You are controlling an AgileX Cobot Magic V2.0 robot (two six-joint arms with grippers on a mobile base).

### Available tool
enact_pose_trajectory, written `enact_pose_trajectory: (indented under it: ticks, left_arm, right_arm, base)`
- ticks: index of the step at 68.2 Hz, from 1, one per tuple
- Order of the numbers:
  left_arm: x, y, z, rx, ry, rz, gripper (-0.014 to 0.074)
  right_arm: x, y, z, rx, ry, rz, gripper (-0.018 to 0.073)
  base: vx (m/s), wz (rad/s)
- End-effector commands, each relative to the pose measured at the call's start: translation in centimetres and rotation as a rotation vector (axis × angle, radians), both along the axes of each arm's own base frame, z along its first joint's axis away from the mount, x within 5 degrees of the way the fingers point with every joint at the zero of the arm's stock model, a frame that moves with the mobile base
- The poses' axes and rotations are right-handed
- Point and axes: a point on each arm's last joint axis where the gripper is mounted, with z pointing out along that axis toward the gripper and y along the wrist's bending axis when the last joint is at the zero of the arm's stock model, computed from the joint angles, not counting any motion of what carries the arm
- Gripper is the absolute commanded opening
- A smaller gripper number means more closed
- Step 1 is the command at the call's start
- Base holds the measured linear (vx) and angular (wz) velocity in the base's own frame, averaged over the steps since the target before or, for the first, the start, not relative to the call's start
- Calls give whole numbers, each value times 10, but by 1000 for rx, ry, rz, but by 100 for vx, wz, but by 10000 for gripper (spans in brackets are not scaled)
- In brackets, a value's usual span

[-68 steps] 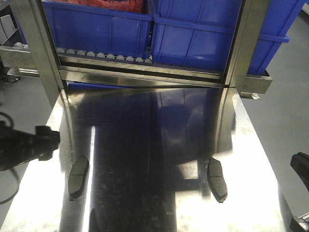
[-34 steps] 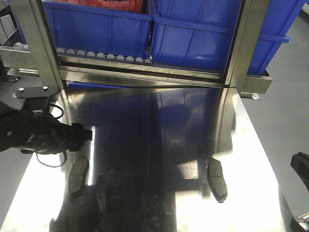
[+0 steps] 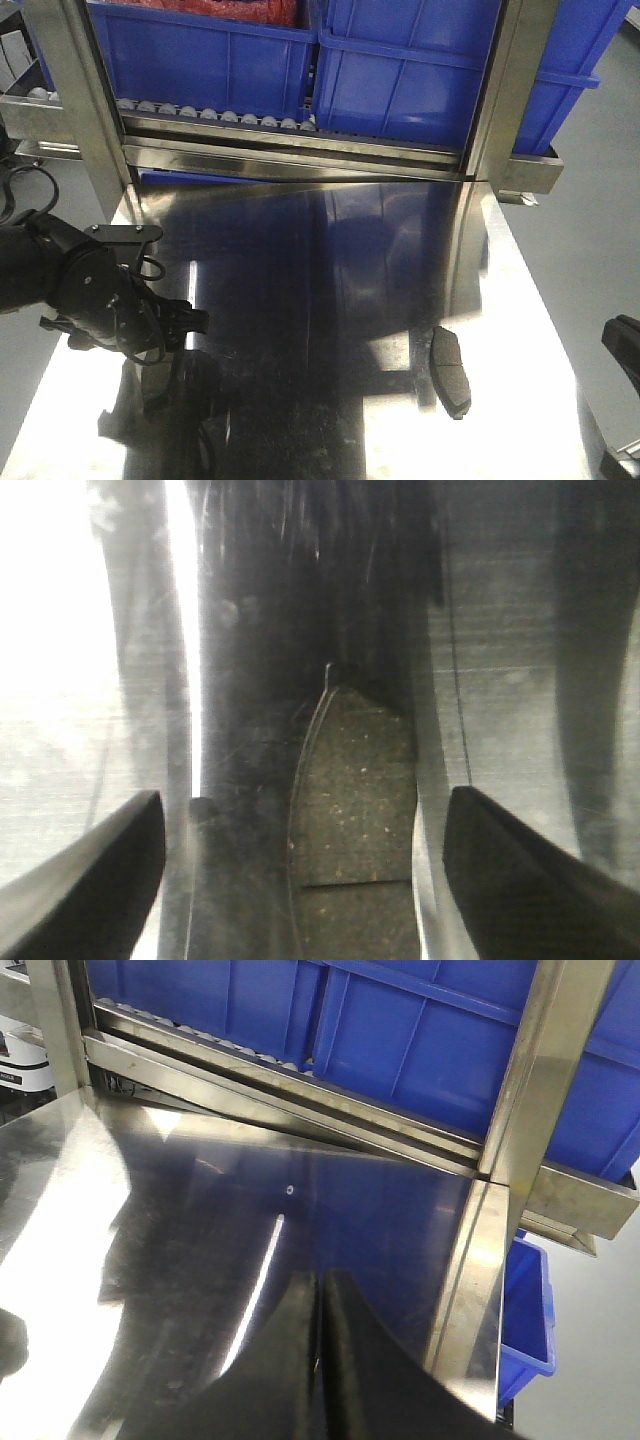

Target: Move and align brake pads A on conveyor

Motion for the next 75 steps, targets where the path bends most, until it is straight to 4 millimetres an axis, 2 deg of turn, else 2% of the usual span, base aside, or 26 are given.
enact_pose_trajectory:
  ticks: [1, 19, 40, 60, 75]
  left_arm:
    - [5, -4, 16, -47, -66, -8, 514]
    - [6, -6, 2, -43, -5, -14, 440]
    - [6, -6, 1, -44, -7, -14, 347]
    - [7, -7, 7, -55, -39, -18, 127]
    - [5, -6, 24, -84, -110, -22, -2]
  right_arm:
    - [2, 1, 16, 13, -100, 4, -6]
    - [2, 1, 16, 13, -100, 4, -6]
    - [2, 1, 16, 13, -100, 4, -6]
    - [2, 1, 16, 13, -100, 4, -6]
    - [2, 1, 16, 13, -100, 4, -6]
  base:
    - [0, 0]
    - [0, 0]
    - [0, 0]
    - [0, 0]
    - [0, 0]
